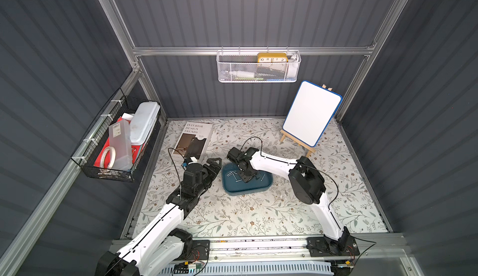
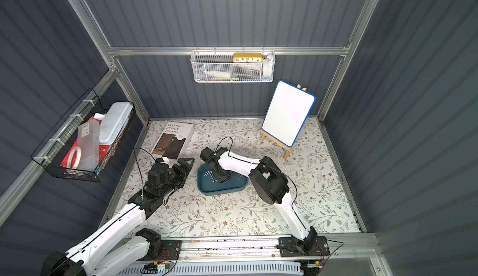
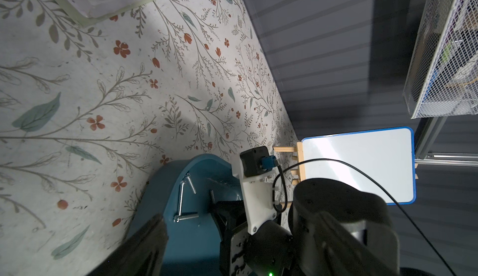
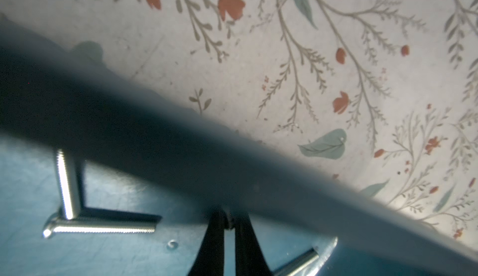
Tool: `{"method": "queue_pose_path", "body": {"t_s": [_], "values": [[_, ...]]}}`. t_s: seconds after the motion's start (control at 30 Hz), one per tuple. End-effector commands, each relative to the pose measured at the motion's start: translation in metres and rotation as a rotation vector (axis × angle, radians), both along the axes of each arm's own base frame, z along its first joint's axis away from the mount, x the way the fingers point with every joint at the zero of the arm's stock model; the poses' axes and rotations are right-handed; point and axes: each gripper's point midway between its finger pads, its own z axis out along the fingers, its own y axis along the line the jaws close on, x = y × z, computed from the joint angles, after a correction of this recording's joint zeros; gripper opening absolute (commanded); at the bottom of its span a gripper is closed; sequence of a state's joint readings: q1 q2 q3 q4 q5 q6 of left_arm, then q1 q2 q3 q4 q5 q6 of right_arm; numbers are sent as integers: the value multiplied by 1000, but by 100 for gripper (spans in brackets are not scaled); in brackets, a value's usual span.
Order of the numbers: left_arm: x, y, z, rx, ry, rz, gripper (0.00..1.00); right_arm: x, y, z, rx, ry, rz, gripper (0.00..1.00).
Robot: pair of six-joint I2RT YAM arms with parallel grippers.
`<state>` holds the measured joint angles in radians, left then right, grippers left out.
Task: Take out the screws from the storage box
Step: Pick up the screw from the storage box.
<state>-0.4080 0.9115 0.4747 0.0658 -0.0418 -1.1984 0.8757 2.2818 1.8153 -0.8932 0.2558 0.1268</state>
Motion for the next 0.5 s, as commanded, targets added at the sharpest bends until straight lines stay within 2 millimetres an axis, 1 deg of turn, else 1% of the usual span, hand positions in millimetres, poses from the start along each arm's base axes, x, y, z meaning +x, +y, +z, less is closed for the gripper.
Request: {"method": "queue_pose_path", "body": {"t_s": [0.0, 0.1, 0.23, 0.33, 0.47], "values": [[-2, -4, 0, -3, 5, -24, 92, -16, -13, -18, -59, 86, 1, 6], [-2, -5, 0, -2, 0, -29, 92, -10, -4, 3, -12, 57, -4, 5], [-1, -5, 6, 2, -17, -30, 92, -7, 0, 32, 39, 17, -24, 6], [0, -5, 6, 2, -20, -30, 92, -11, -1, 41, 69, 16, -37, 6], [1, -5, 6, 11, -23, -34, 92, -15, -6, 43, 72, 15, -62, 5]]}}
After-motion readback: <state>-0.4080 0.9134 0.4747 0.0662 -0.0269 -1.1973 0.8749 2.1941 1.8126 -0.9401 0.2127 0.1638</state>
